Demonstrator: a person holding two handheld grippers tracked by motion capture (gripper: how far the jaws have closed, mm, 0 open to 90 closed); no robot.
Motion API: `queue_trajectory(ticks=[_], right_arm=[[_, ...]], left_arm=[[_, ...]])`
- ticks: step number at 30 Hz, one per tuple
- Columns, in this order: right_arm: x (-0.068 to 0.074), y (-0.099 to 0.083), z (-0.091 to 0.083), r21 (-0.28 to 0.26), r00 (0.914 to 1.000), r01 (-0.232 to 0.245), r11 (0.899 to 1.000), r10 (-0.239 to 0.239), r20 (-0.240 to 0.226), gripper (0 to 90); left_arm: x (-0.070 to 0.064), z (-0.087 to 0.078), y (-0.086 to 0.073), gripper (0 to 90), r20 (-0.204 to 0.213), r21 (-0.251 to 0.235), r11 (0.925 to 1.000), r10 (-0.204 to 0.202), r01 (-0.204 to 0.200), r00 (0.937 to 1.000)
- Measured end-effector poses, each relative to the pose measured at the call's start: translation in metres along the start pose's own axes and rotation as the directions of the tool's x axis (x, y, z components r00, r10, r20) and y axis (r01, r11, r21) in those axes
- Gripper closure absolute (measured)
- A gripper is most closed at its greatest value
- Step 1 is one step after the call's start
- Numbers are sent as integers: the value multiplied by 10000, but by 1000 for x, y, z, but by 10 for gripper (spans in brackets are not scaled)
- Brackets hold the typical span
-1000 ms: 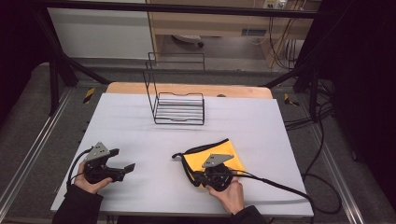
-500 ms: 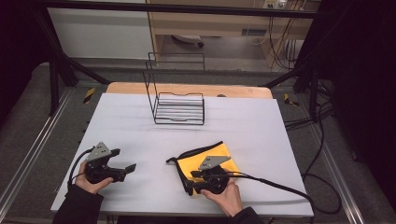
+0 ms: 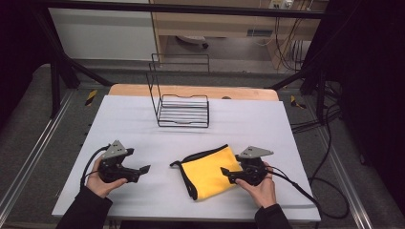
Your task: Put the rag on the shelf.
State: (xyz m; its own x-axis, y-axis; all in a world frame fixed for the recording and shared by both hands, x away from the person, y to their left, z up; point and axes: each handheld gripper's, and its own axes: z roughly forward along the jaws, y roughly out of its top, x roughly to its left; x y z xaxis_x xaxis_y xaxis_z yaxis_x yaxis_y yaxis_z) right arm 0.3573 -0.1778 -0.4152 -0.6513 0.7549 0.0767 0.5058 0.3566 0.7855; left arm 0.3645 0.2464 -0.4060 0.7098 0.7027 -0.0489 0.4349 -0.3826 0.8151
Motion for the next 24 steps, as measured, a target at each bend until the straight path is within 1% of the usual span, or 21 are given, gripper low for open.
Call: queue_trajectory(ticks=[4, 8, 10, 12, 13, 16, 19, 20, 21, 23, 24], right_arm=[[-15, -13, -6, 198, 9989, -378, 9991, 373, 273, 250], [-23, -25, -12, 325, 9968, -690, 9971, 676, 422, 295], [-24, -29, -13, 399, 9952, -850, 9956, 829, 512, 317], [-24, -32, -14, 508, 9951, -846, 9951, 818, 559, 330], [-23, -32, -15, 510, 9942, -952, 9942, 923, 554, 343], [-21, -34, -16, 573, 9944, -922, 9941, 889, 580, 374], [-20, -35, -16, 579, 9937, -989, 9934, 955, 588, 395], [-19, -36, -17, 590, 9921, -1132, 9918, 1096, 616, 401], [-19, -37, -17, 560, 9925, -1075, 9926, 1039, 637, 414], [-18, -38, -17, 626, 9919, -1132, 9916, 1091, 649, 441], [-17, -38, -16, 619, 9916, -1118, 9918, 1073, 718, 455]], left_arm=[[-11, 12, 16, 76, 219, 115, 9997, 210, -212, 9995], [-22, 29, 33, 113, 261, 302, 9986, 431, -439, 9987], [-28, 40, 41, 145, 312, 443, 9979, 456, -469, 9985], [-32, 52, 47, 175, 354, 636, 9965, 514, -536, 9981], [-35, 58, 49, 186, 314, 765, 9957, 492, -514, 9983], [-40, 77, 53, 242, 376, 1086, 9932, 383, -421, 9986], [-44, 95, 55, 270, 581, 1517, 9877, 279, -365, 9979], [-46, 101, 56, 286, 623, 1649, 9855, 290, -390, 9976], [-48, 106, 57, 297, 658, 1752, 9837, 287, -398, 9974], [-52, 116, 57, 313, 749, 1973, 9791, 355, -497, 9966], [-53, 120, 57, 332, 763, 2111, 9755, 470, -623, 9960]])
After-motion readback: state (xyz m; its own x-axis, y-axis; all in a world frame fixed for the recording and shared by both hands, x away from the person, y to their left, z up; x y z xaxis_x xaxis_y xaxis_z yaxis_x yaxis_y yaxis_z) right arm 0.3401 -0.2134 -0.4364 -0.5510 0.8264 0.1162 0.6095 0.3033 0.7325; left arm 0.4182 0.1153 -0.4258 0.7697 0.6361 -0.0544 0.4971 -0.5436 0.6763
